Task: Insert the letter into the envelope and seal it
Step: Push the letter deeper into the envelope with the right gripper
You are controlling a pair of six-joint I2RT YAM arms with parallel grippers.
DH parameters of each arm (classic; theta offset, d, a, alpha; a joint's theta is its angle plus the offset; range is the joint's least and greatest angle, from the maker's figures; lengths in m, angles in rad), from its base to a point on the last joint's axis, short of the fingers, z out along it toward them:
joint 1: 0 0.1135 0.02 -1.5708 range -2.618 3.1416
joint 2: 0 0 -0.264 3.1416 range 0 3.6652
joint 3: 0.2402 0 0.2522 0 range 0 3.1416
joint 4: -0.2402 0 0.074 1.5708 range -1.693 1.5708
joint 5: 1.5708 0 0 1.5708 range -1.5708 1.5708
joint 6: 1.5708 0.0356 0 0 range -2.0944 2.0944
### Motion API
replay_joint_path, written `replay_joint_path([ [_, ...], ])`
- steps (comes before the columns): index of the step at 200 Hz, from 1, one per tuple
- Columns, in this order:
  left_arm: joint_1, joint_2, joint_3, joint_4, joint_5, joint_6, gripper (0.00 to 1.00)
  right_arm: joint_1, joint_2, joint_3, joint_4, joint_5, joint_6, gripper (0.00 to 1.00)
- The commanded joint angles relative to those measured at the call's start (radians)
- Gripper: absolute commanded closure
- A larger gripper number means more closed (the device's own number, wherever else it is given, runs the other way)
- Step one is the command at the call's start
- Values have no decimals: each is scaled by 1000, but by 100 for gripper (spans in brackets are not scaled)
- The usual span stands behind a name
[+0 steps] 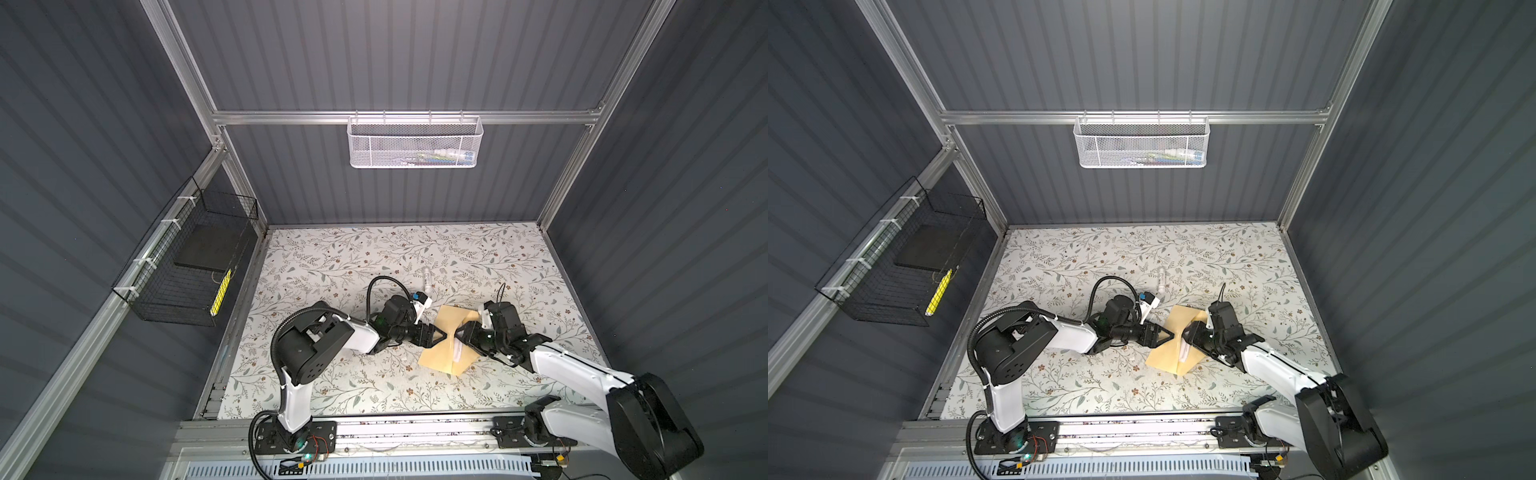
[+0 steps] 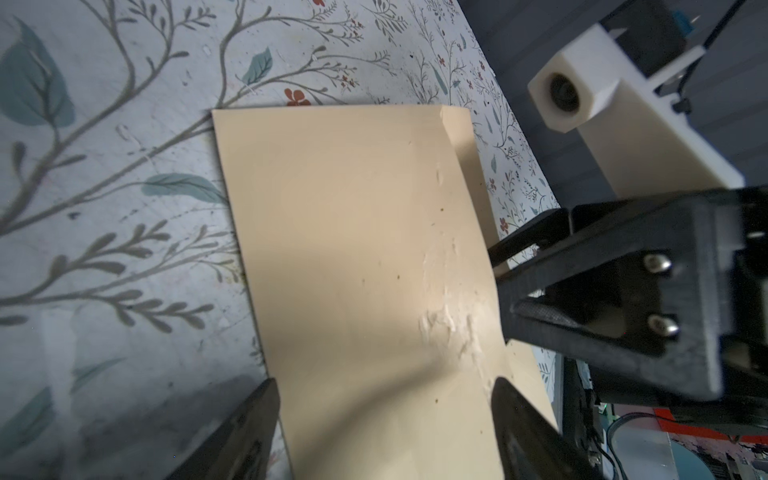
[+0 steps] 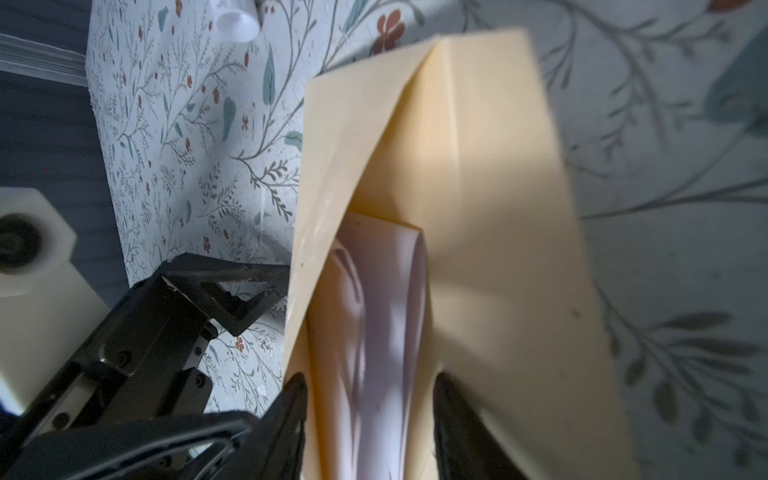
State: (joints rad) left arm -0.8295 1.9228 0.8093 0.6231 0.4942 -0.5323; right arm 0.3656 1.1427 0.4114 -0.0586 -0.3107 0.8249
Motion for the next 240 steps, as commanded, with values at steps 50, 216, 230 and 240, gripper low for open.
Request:
replay_joint_path([
  [50, 4, 21, -45, -54, -16, -35, 24, -47, -84, -17, -159, 19, -40, 52],
  [216, -8, 84, -65, 55, 14, -119, 33, 21, 202, 41, -39, 23, 39, 100],
  [230, -8, 64, -78, 55, 6, -120, 33, 19, 167, 50, -82, 42, 32, 97],
  [240, -7, 47, -85, 44, -3, -119, 33, 13, 140, 60, -122, 51, 17, 94],
])
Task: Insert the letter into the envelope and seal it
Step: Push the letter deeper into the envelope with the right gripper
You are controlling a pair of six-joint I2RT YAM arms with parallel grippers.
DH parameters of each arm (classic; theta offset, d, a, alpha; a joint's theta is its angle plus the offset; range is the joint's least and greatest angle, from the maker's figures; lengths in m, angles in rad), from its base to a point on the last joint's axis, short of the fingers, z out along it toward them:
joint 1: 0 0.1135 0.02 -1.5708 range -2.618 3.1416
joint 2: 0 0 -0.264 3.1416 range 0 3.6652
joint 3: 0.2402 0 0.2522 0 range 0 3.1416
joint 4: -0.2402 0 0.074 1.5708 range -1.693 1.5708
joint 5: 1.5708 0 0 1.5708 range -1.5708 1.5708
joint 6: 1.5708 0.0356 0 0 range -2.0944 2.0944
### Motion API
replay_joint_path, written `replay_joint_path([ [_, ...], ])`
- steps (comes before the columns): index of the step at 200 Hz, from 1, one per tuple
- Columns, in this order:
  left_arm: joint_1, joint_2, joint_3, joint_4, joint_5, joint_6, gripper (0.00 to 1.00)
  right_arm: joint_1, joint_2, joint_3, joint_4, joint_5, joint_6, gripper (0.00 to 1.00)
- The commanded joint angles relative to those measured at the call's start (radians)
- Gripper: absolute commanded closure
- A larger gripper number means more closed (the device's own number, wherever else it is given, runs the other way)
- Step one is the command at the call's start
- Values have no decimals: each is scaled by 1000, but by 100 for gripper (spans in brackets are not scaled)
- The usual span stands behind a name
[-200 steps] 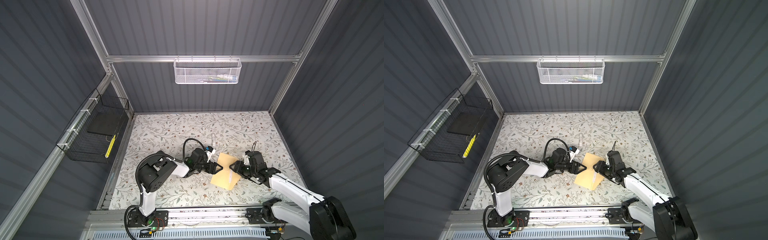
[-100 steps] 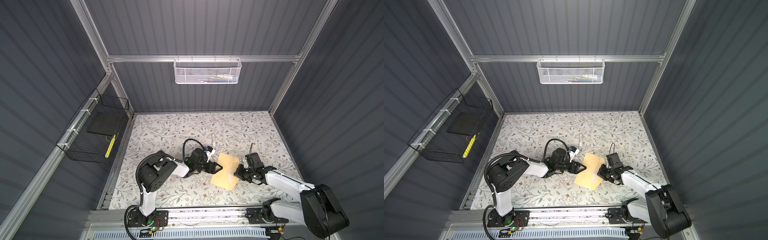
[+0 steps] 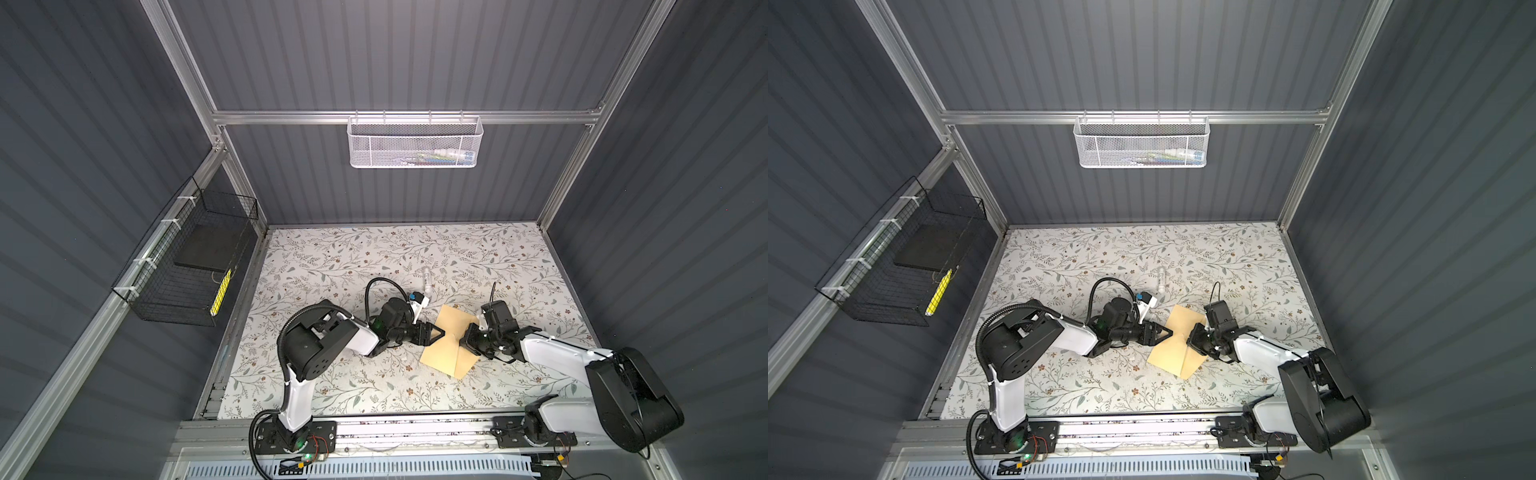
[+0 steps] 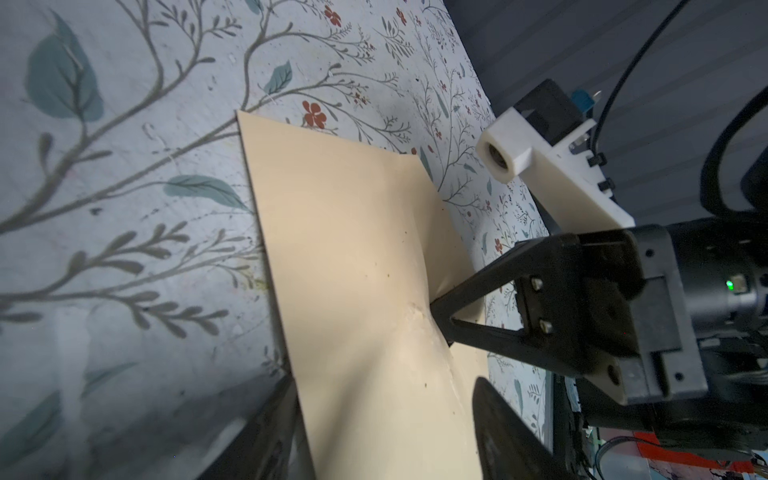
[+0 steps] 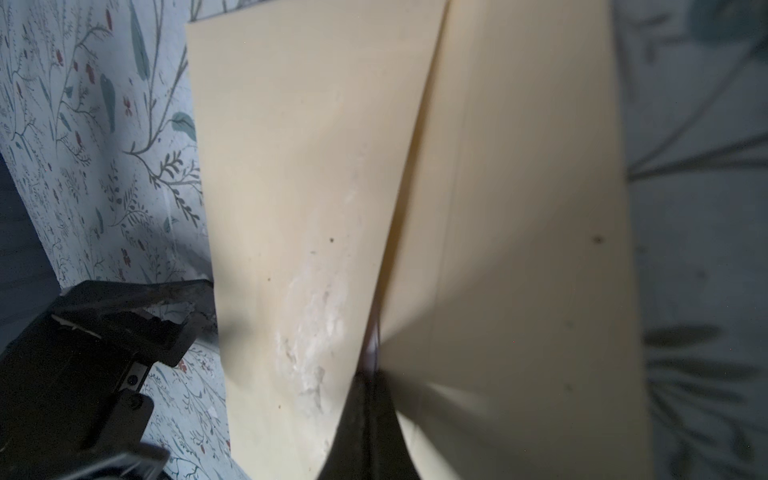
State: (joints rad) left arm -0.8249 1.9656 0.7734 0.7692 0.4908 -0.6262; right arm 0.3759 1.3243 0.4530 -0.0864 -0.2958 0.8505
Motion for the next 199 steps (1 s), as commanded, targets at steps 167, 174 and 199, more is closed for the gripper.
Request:
replay_joint_path([
  [167, -13, -170, -41, -305, -107, 51, 63, -313, -598, -200, -174, -195, -25, 26],
  [174, -13, -190, -36, -320, -112, 58, 63, -313, -618, -214, -162, -194, -16, 25],
  [199, -11, -259, 2, -395, -146, 93, 59, -313, -678, -249, -120, -217, 4, 18],
])
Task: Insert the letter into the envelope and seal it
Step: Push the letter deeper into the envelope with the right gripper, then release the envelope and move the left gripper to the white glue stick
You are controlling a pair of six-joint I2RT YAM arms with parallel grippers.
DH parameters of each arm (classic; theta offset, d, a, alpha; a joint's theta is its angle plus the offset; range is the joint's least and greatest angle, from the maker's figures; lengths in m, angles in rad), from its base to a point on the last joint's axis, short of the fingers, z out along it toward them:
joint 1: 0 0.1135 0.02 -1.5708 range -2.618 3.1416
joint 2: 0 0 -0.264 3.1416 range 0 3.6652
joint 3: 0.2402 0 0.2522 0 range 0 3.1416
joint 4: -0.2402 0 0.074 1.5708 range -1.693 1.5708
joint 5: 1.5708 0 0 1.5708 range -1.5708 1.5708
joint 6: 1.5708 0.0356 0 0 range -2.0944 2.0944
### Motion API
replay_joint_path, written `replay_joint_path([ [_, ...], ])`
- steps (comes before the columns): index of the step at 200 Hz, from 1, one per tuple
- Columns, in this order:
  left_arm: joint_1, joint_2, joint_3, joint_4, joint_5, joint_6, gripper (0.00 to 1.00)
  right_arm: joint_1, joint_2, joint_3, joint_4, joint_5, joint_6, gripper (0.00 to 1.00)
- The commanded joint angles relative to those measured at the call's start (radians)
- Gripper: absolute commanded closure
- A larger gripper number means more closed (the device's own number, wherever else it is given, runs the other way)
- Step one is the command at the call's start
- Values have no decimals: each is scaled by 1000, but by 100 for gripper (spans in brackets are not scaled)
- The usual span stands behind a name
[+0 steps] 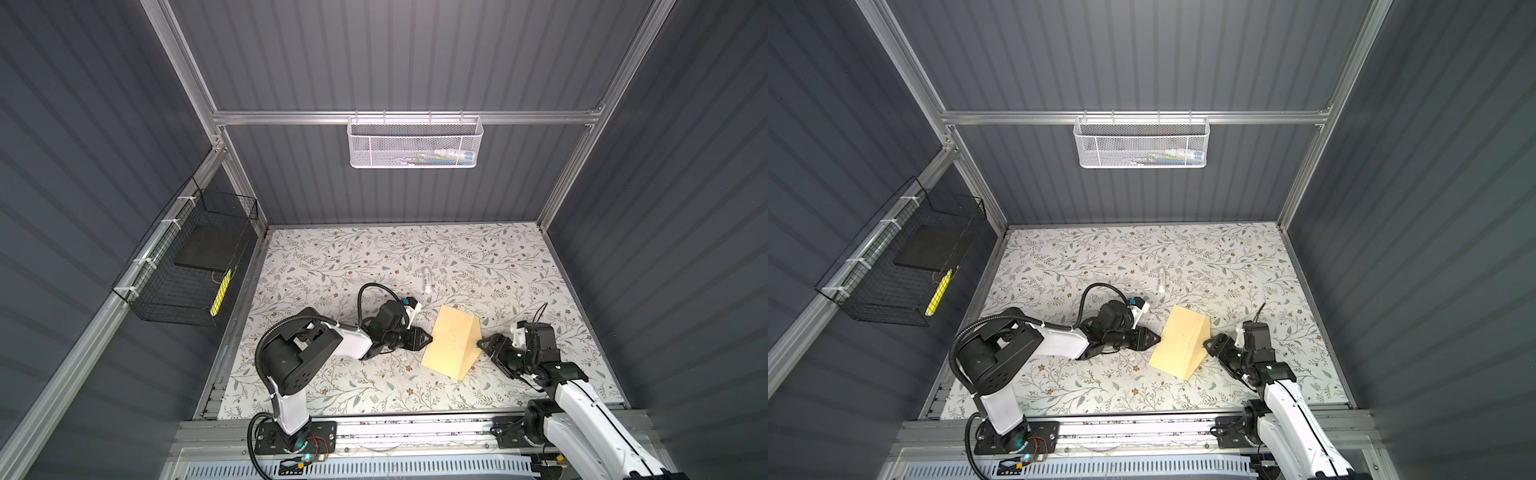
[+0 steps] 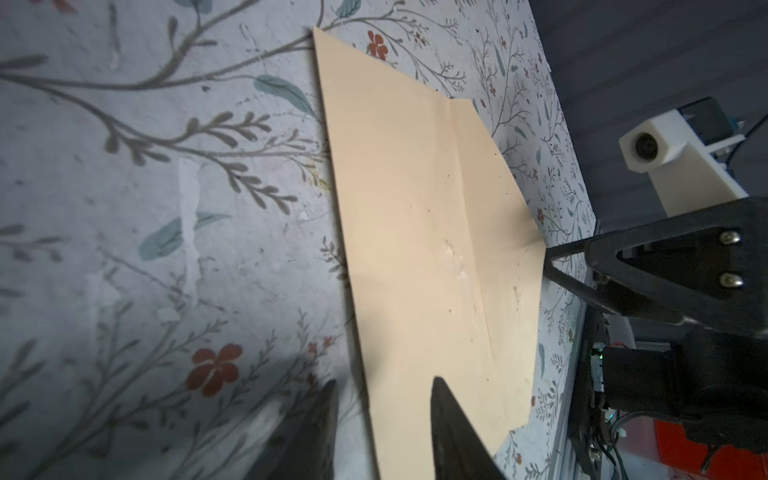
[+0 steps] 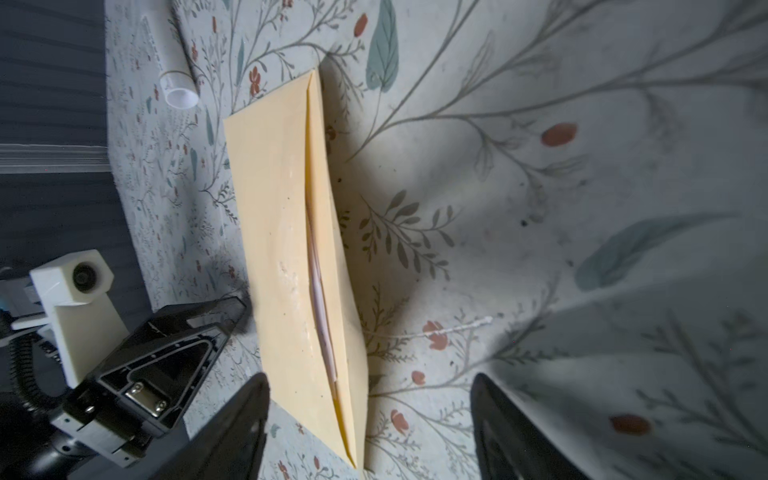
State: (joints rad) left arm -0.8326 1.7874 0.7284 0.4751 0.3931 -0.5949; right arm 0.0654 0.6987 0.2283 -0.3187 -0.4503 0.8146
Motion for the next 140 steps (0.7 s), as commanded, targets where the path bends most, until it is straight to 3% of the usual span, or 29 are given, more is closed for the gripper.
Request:
replay_joint_path([
  [1, -4, -85, 50, -106, -51, 64, 59, -3, -53, -25, 114, -64, 39, 18],
  [18, 3, -99, 158, -282, -136, 136, 38, -1, -83, -16, 95, -73, 5, 13],
  [40, 26, -33, 401, -571, -237, 256, 28, -1, -135, 11, 59, -79, -19, 5],
  [68, 84, 135, 722, -828, -362, 289, 24, 0, -175, 61, 15, -64, -43, 1],
  [104, 101, 393, 1123, -1103, -496, 305, 25, 5, -117, 151, -35, -87, -87, 1],
  [140, 101, 570, 1353, -1225, -518, 284, 29, 8, -65, 206, -36, -97, -114, 1],
])
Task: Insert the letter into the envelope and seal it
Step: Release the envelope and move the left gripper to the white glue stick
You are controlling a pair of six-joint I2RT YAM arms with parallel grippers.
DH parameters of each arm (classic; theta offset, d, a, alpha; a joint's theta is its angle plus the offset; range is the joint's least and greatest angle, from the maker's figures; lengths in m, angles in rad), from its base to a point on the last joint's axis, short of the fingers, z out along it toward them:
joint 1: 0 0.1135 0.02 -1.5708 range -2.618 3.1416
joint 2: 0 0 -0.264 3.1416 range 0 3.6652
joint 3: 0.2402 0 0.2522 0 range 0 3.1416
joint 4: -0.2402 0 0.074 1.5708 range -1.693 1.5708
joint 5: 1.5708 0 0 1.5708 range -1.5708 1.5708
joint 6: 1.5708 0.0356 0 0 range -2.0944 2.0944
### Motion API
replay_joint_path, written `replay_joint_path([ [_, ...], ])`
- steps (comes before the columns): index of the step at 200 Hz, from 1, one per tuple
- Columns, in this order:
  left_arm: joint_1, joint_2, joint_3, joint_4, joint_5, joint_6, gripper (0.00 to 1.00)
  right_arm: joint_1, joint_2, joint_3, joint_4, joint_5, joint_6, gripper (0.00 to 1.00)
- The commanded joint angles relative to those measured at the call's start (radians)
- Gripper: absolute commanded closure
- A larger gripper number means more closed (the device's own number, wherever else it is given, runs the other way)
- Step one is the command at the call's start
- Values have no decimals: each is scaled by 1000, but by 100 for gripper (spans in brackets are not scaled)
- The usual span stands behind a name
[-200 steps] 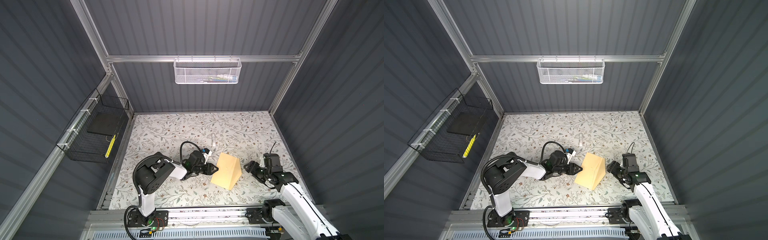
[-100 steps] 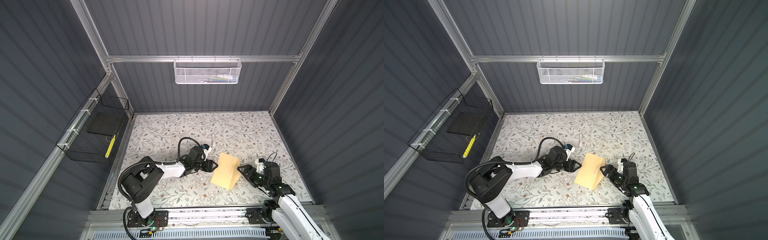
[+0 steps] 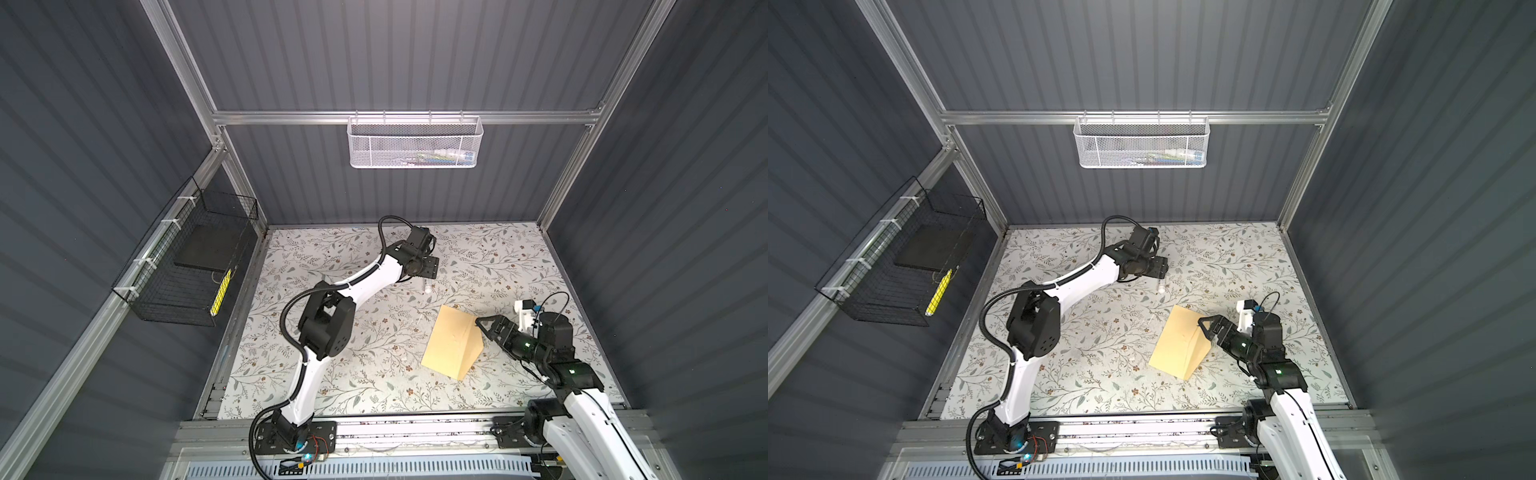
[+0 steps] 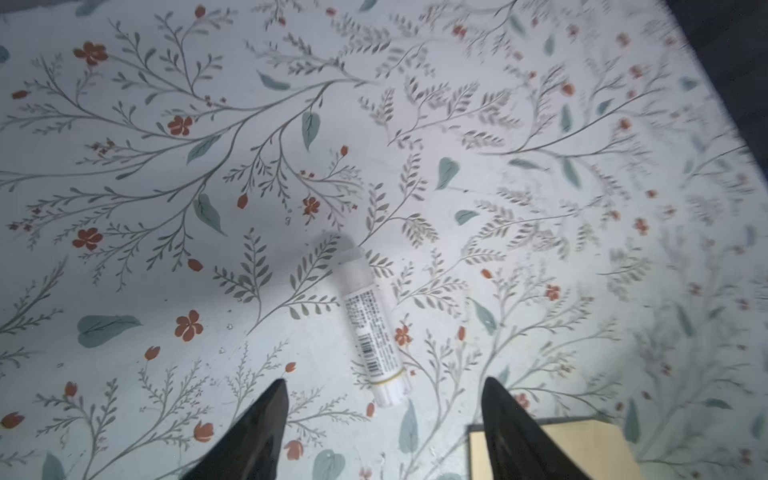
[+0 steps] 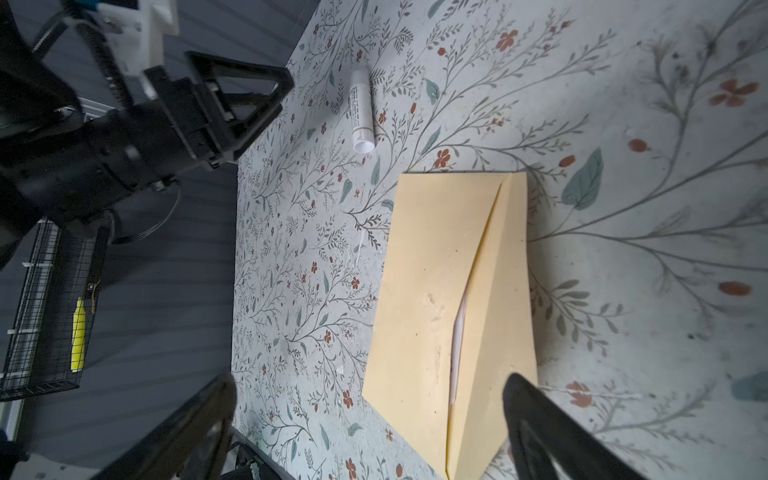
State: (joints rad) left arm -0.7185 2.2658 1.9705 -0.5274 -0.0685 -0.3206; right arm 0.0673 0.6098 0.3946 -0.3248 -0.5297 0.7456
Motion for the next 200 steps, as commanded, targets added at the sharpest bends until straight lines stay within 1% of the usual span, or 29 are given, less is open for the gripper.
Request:
replay_joint_path([
  [1, -13, 94, 113, -223, -58, 9, 29, 6, 24, 41, -31, -17, -46, 1],
  [36, -13, 155, 160, -238, -60, -3, 33, 6, 49, 51, -19, -38, -58, 1],
  [74, -13, 191, 173, -226, -36, -12, 35, 6, 49, 37, -4, -42, -57, 1],
  [95, -12, 209, 187, -239, -57, -12, 38, 6, 46, 35, -3, -47, -60, 1],
  [110, -12, 220, 194, -243, -68, -1, 40, 6, 46, 32, -4, -49, -60, 1],
  [137, -8, 242, 219, -264, -69, 18, 47, 6, 44, 29, -7, -47, -61, 1],
  [171, -8, 250, 217, -268, -84, 43, 49, 6, 46, 29, 0, -46, -58, 1],
  [200, -9, 263, 224, -265, -85, 79, 53, 6, 55, 30, 7, -47, -55, 1],
])
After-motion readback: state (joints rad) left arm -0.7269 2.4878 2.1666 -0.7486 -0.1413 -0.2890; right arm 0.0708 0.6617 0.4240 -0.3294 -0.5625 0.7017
